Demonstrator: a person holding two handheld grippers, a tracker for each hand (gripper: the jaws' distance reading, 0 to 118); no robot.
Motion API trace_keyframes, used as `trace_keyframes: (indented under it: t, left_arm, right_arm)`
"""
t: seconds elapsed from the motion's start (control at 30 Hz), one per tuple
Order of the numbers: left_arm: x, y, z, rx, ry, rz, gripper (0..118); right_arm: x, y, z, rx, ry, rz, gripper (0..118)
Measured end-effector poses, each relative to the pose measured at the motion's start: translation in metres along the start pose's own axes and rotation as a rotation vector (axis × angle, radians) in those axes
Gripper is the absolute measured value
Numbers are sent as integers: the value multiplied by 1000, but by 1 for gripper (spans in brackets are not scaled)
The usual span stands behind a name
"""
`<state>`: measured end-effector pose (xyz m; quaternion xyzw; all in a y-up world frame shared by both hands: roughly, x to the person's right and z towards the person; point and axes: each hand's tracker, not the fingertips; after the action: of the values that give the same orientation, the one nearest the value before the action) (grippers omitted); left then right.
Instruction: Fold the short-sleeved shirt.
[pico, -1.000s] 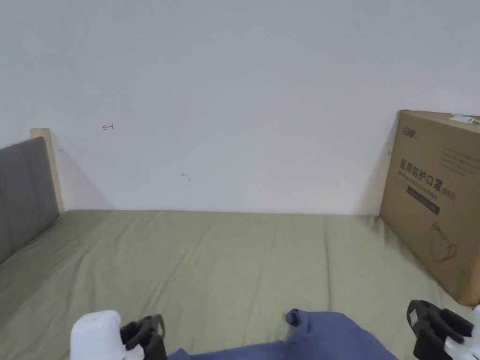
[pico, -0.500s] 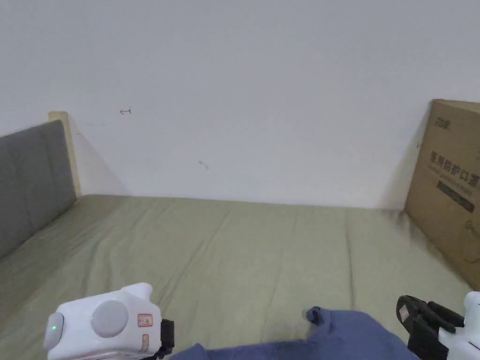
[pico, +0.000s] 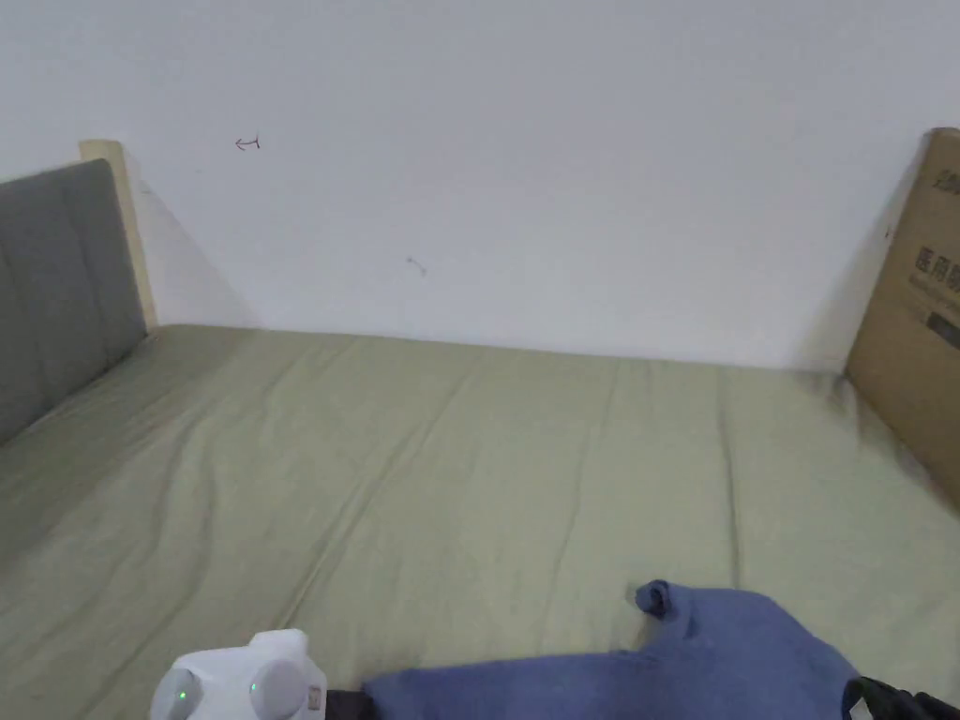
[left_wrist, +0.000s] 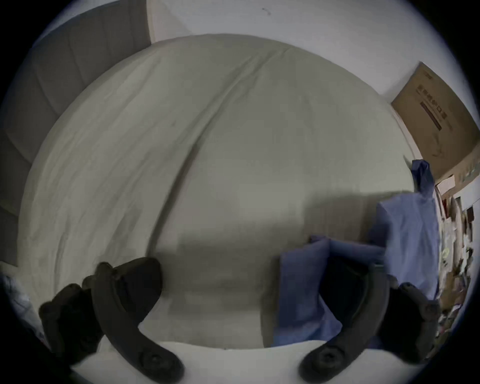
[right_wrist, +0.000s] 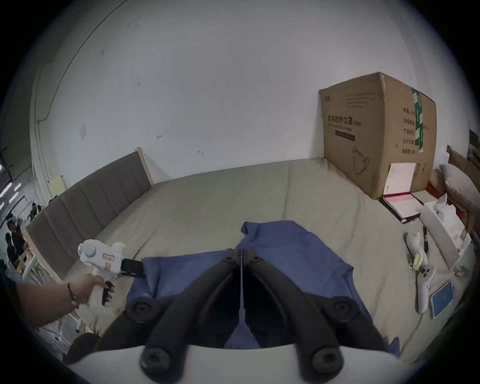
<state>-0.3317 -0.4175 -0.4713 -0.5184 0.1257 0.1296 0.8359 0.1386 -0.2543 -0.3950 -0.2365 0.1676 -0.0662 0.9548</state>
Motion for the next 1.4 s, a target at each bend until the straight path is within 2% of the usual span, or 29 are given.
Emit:
trace_keyframes:
  t: [0.03, 0.07, 0.1, 0.13, 0.2, 0.27, 0.33, 0.4, 0.47, 0.5, 0.53, 0.57, 0.6, 0.63, 0.67, 0.7, 0.8, 0.87, 0.97, 1.03, 1.07, 1.13, 1.17, 1.2, 1.23, 1.27, 1.3, 1.4]
  left_arm:
    - [8, -4, -2, 33, 37, -32, 118]
    - [14, -9, 3, 59, 30, -74, 111]
    - [20, -14, 10, 104, -4, -118, 98]
    - [26, -18, 19, 165, 8, -165, 81]
    - [26, -28, 42, 214, -13, -218, 6]
    - [20, -28, 51, 203, -24, -199, 2]
    - [2, -19, 56, 202, -141, -128, 2]
    - [-17, -17, 74, 257, -168, -43, 2]
    - [-34, -20, 98, 347, -142, 6, 2]
    - [-43, -23, 109, 384, -133, 11, 2]
    - [-51, -25, 119, 416, -130, 9, 2]
    - [-54, -30, 125, 416, -137, 14, 2]
    - [-60, -33, 129, 417, -149, 18, 2]
    - [-63, -35, 133, 415, -142, 11, 2]
    - [-64, -38, 136, 414, -135, 6, 2]
    - [-65, -40, 137, 408, -126, 0, 2]
    - [-72, -44, 136, 402, -110, -8, 2]
    - [-77, -44, 131, 382, -119, 20, 2]
    - [-77, -47, 120, 345, -134, 64, 2]
    - [-77, -49, 113, 330, -126, 69, 2]
    - [-77, -50, 110, 320, -124, 68, 2]
    - [-75, -53, 107, 304, -125, 67, 2]
    - [-74, -53, 107, 300, -123, 64, 2]
    - [-74, -54, 107, 300, -122, 60, 2]
    - [-75, -56, 107, 302, -121, 56, 2]
    - [-75, -56, 109, 306, -121, 55, 2]
    - [-75, -56, 112, 308, -125, 57, 2]
    - [-74, -56, 128, 338, -147, 72, 2]
  right_arm:
    - [4, -1, -1, 7, 1, -37, 1]
    - [6, -1, -3, 12, -4, -79, 1]
    - [10, 0, -8, -1, -43, -118, 1]
    - [14, 2, -16, -47, -78, -162, 1]
    - [31, 3, -34, -119, -6, -291, 1]
    - [45, 2, -47, -147, 94, -394, 1]
    - [56, 11, -65, -200, 118, -401, 1]
    - [61, 23, -81, -200, 145, -359, 1]
    - [63, 42, -100, -188, 115, -263, 1]
    - [68, 55, -113, -172, 152, -224, 2]
    - [74, 67, -127, -168, 156, -191, 13]
    - [78, 78, -142, -191, 135, -164, 60]
    - [81, 90, -163, -248, 110, -144, 60]
    - [86, 99, -189, -360, 103, -120, 76]
    - [90, 101, -212, -461, 90, -86, 99]
    - [93, 101, -226, -477, 73, -64, 111]
    - [103, 95, -277, -603, -48, 3, 110]
    - [117, 84, -302, -643, -104, -13, 110]
    - [130, 68, -331, -716, -115, -73, 109]
    - [136, 52, -342, -782, -146, -52, 107]
    - [137, 46, -344, -789, -167, -31, 100]
    - [131, 38, -340, -789, -148, 16, 93]
    - [126, 39, -334, -760, -145, 54, 83]
    - [121, 41, -330, -732, -130, 80, 66]
    - [116, 43, -326, -725, -81, 87, 40]
    - [111, 45, -317, -717, -38, 82, 1]
    - [105, 47, -311, -712, 6, 74, 1]
    - [88, 57, -279, -628, 10, 140, 1]
